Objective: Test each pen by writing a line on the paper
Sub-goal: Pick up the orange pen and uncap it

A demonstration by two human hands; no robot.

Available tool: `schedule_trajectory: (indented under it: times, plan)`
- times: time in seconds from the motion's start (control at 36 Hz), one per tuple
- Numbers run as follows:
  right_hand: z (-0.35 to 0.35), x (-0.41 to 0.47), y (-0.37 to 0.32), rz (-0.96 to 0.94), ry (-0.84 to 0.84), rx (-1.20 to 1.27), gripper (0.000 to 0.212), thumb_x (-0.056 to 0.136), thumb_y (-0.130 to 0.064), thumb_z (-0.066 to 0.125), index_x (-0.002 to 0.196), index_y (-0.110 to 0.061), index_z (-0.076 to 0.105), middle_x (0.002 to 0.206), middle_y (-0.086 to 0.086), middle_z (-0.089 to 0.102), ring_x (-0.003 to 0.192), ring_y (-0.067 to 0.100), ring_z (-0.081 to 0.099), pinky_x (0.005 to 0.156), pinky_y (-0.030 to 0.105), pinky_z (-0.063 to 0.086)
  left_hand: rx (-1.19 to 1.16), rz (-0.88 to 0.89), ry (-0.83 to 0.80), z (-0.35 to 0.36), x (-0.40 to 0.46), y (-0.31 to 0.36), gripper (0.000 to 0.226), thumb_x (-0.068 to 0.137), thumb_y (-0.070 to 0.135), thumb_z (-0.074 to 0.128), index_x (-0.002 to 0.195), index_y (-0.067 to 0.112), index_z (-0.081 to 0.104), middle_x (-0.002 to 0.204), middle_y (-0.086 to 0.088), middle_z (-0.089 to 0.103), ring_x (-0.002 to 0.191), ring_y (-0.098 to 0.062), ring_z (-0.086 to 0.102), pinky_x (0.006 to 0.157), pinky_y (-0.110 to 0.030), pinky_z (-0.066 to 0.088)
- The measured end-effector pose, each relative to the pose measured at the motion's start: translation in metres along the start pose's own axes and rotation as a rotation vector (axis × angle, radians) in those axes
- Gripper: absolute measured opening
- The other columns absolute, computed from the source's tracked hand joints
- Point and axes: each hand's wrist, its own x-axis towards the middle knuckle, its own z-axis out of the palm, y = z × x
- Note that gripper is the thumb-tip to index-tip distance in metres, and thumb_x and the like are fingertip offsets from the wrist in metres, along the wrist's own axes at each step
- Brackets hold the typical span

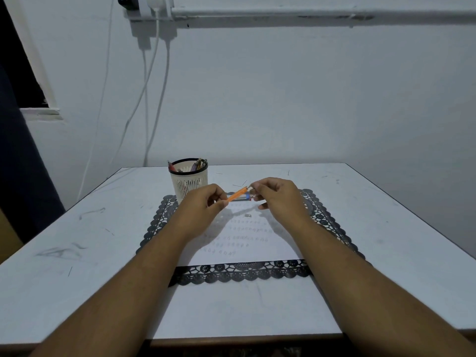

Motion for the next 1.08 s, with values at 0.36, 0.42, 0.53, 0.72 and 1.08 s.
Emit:
schedule_trajectory:
  times: [0.36,0.42,0.53,0.72,1.08]
  plan:
    - [0.006,0.008,0.028,0.052,-0.236,-0.71,0.007,0.091,-0.032,0.078,0.087,-0.027,0.076,0.082,-0.008,0.065,0.075,0.012,0.059,0.065,0.029,0.043,0.085,-0.132,-0.061,-0.002,-0.006,-0.002,0.016,0.097,0.019,0.065,0.082,0.024,0.067,0.082,0.006,0.066,0.079,-0.012,0.058,0.065,-0.028,0.041]
    - [0.008,0.008,0.03,0.053,-0.236,-0.75,0.008,0.093,-0.031,0.075,0.085,-0.027,0.074,0.084,-0.007,0.067,0.077,0.014,0.061,0.068,0.031,0.046,0.1,-0.13,-0.06,-0.002,-0.007,0.001,0.016,0.097,0.019,0.065,0.081,0.023,0.067,0.084,0.005,0.067,0.079,-0.012,0.058,0.064,-0.028,0.042]
    - [0.008,0.006,0.027,0.024,-0.194,-0.706,0.012,0.096,-0.023,0.071,0.084,-0.024,0.071,0.081,-0.007,0.069,0.077,0.016,0.065,0.07,0.033,0.051,0.111,-0.128,-0.067,-0.004,-0.009,0.004,0.015,0.097,0.018,0.065,0.082,0.021,0.067,0.084,0.003,0.067,0.077,-0.011,0.056,0.063,-0.027,0.04]
    - [0.001,0.002,0.018,0.165,-0.078,0.02,0.005,0.093,0.002,0.072,0.091,-0.002,0.075,0.074,-0.001,0.065,0.061,0.006,0.055,0.062,0.019,0.047,0.079,-0.122,-0.053,-0.003,-0.01,0.004,0.017,0.097,0.017,0.065,0.081,0.023,0.067,0.082,0.006,0.066,0.077,-0.01,0.057,0.063,-0.026,0.04]
    - [0.002,-0.009,-0.003,0.077,-0.092,0.057,0.015,0.097,0.001,0.067,0.107,0.009,0.075,0.078,0.004,0.067,0.048,-0.008,0.054,0.051,0.007,0.04,0.127,-0.039,-0.06,-0.004,-0.004,0.0,0.017,0.098,0.02,0.066,0.084,0.03,0.067,0.085,0.008,0.065,0.081,-0.016,0.059,0.066,-0.03,0.043]
